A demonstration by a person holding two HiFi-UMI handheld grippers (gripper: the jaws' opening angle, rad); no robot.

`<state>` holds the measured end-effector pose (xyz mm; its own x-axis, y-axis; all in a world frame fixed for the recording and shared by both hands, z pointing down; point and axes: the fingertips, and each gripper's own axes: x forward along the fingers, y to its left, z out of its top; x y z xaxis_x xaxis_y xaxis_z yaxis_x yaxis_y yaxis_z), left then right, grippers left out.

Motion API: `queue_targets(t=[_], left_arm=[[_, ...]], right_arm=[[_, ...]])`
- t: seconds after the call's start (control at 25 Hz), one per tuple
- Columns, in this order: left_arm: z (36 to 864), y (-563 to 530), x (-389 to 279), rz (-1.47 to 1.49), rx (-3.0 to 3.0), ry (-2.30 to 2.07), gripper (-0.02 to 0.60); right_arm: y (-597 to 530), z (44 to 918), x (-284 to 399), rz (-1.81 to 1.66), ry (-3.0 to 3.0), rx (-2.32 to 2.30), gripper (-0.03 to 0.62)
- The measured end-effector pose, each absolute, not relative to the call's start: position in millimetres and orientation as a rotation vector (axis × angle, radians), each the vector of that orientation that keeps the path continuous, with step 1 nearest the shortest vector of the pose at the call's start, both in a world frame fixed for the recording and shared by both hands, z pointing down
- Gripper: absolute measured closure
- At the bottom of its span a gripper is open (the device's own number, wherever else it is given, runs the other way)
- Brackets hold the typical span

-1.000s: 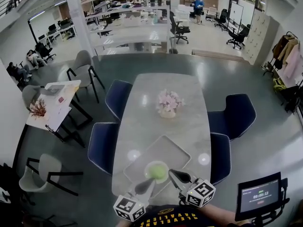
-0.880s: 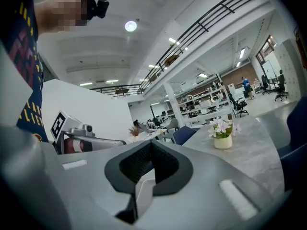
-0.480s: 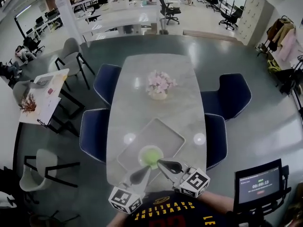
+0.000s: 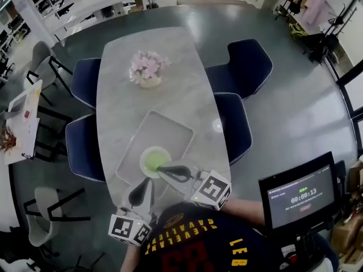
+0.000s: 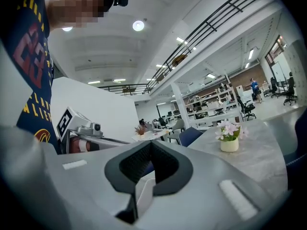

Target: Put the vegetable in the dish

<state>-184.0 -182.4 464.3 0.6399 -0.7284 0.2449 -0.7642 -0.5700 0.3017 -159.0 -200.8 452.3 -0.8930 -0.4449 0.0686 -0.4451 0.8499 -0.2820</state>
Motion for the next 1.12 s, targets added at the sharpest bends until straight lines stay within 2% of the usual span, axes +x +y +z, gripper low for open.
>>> queue_targets(t=[1.12], left_arm=[[472.2,-178.0,-182.8,0.153,2.481,-1.176,0.58]], right_arm=[[-192.3,470.4,-157.2,0.46,-2.978,0.671,0.588]])
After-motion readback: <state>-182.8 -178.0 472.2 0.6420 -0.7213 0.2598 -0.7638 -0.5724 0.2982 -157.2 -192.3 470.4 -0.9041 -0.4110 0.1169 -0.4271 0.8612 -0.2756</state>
